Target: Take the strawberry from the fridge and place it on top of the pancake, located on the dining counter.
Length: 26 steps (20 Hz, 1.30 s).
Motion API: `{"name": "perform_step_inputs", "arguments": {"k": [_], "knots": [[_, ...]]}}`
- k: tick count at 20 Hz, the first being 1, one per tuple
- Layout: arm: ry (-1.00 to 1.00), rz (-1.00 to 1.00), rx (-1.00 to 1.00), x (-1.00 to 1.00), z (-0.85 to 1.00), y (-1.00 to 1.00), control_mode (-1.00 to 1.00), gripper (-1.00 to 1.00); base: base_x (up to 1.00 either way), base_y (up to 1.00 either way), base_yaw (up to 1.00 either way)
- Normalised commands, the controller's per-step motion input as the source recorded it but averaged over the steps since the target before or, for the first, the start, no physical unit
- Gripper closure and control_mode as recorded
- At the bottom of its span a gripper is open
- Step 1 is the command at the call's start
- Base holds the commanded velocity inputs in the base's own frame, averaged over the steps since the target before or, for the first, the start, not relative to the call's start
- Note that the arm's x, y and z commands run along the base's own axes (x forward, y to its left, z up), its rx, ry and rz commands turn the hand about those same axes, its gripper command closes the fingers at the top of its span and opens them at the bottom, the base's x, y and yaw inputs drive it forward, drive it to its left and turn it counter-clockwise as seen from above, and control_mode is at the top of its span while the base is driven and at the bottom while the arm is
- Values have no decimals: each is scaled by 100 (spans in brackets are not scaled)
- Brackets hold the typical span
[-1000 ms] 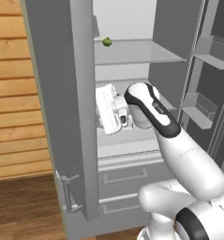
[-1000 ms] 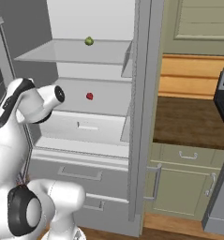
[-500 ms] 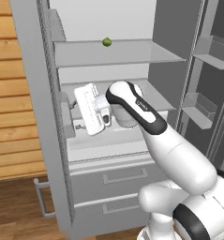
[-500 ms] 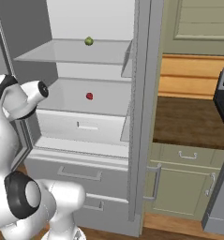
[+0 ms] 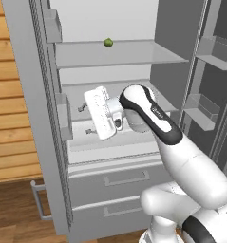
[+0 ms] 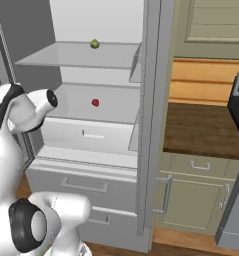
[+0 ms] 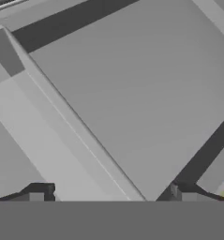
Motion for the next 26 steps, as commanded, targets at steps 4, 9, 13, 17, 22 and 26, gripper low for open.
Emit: {"name": "perform_step_inputs", "arguments": {"k": [4, 9, 13, 17, 22, 26], "knots": [[0, 1, -32, -33, 0, -100, -100, -100, 0, 0, 0], [8, 3, -69, -57, -11, -66, -100, -100, 0, 0, 0], [12, 17, -85, -25, -27, -4, -100, -100, 0, 0, 0], [10, 23, -83, -1, -46, -37, -100, -100, 0, 0, 0], [1, 24, -55, -2, -11, -100, -100, -100, 0, 0, 0], [-4, 28, 9, -10, -18, -100, -100, -100, 0, 0, 0]]}}
